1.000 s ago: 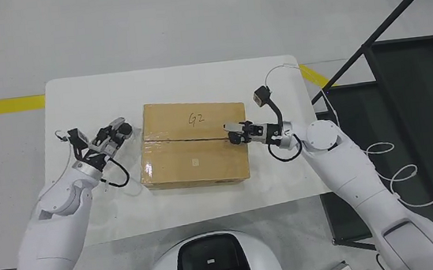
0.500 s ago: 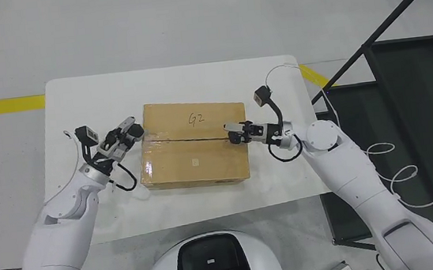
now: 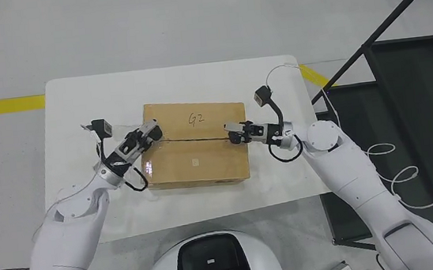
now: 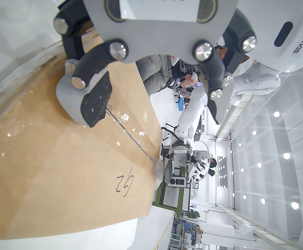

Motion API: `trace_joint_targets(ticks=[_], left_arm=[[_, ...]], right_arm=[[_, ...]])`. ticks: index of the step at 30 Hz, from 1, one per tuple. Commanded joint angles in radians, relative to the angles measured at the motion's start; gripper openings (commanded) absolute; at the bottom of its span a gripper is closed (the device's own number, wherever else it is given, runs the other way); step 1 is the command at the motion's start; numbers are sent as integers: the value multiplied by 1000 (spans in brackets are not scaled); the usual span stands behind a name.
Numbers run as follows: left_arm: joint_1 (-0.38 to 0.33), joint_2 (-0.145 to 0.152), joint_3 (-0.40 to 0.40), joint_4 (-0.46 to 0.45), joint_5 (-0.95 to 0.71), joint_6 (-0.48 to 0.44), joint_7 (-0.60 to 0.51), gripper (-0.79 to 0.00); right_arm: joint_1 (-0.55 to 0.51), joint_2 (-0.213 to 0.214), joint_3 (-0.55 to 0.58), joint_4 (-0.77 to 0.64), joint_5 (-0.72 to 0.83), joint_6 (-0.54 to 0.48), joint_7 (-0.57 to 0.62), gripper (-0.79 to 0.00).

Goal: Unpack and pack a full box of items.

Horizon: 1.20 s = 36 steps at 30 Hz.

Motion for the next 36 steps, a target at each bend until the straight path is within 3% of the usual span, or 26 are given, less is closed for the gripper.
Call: trace_joint_targets(ticks=[1, 5, 7, 13, 16, 19, 21, 27, 36], left_arm=[[14, 1, -8, -17, 5, -55, -6, -428], [41, 2, -36, -35, -24, -135, 0, -440], [54, 3, -62, -36, -61, -166, 19, -505], [89, 10, -159, -9, -162, -181, 72, -477], [107, 15, -198, 9, -188, -149, 63, -394], [119, 20, -218, 22, -214, -89, 19, -99], [123, 23, -218, 32, -224, -40, -30, 0], [101, 24, -207, 117, -270, 59, -144, 0], [9, 10, -155, 256, -253, 47, -187, 0]], right_arm=[[0, 0, 0, -1, -1, -1, -1, 0], [1, -1, -2, -1, -3, 1, -1, 0], [2, -2, -3, -1, -5, 2, -2, 0], [4, -3, -5, -4, -8, 5, -2, 0], [5, -3, -4, -4, -8, 7, -3, 0], [6, -4, -5, -6, -9, 7, -3, 0], [6, -4, -6, -8, -10, 9, -2, 0], [11, -6, -11, -8, -8, 9, -1, 0], [19, -7, -8, 4, -4, 2, 8, 0]])
